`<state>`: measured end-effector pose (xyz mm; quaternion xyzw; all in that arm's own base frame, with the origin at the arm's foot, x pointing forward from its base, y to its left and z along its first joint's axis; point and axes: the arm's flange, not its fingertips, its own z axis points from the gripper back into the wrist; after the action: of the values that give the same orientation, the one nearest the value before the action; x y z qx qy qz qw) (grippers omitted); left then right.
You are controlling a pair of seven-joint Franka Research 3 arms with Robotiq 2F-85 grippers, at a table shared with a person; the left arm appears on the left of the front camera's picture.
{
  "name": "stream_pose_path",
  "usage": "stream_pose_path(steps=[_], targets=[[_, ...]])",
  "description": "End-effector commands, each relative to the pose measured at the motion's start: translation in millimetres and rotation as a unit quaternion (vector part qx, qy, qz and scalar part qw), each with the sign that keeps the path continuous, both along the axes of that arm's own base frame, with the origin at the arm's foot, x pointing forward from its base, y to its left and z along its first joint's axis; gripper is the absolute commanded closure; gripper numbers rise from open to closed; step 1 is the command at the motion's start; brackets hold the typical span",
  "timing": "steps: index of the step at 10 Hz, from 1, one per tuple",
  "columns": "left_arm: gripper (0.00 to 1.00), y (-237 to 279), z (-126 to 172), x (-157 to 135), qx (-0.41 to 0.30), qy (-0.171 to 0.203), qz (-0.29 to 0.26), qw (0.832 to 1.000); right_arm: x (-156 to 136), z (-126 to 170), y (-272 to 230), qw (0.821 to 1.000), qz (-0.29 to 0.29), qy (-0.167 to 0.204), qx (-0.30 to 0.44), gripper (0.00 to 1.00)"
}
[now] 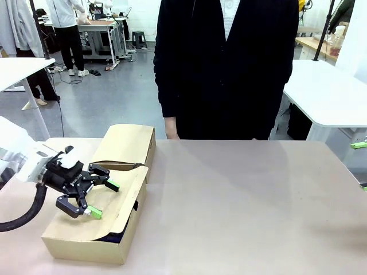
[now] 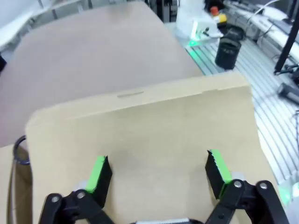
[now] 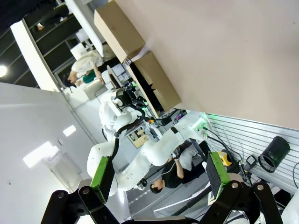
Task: Place items inside the box.
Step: Close the lid of the Mailer Box closest to the robot.
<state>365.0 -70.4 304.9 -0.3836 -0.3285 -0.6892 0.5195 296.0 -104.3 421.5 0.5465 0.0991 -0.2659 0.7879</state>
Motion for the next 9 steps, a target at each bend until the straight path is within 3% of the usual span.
stream_pose_path(steps=[1, 4, 7, 8, 9], targets=[[0.00, 0, -5, -25, 0.017, 0.001, 0.013, 1.000, -1, 1, -1, 1.000, 0.003, -0.011, 0.006, 0.00], [0.00, 9, 5, -27, 0.016, 0.007, 0.013, 1.000, -1, 1, -1, 1.000, 0.003, -0.011, 0.006, 0.00], [0.00, 47, 68, -45, -0.081, 0.041, -0.016, 0.996, -1, 1, -1, 1.000, 0.003, -0.011, 0.006, 0.00], [0.00, 63, 84, -51, -0.109, 0.063, -0.020, 0.992, -1, 1, -1, 1.000, 0.003, -0.011, 0.006, 0.00], [0.00, 75, 94, -54, -0.142, 0.109, -0.028, 0.983, -1, 1, -1, 1.000, 0.003, -0.011, 0.006, 0.00]])
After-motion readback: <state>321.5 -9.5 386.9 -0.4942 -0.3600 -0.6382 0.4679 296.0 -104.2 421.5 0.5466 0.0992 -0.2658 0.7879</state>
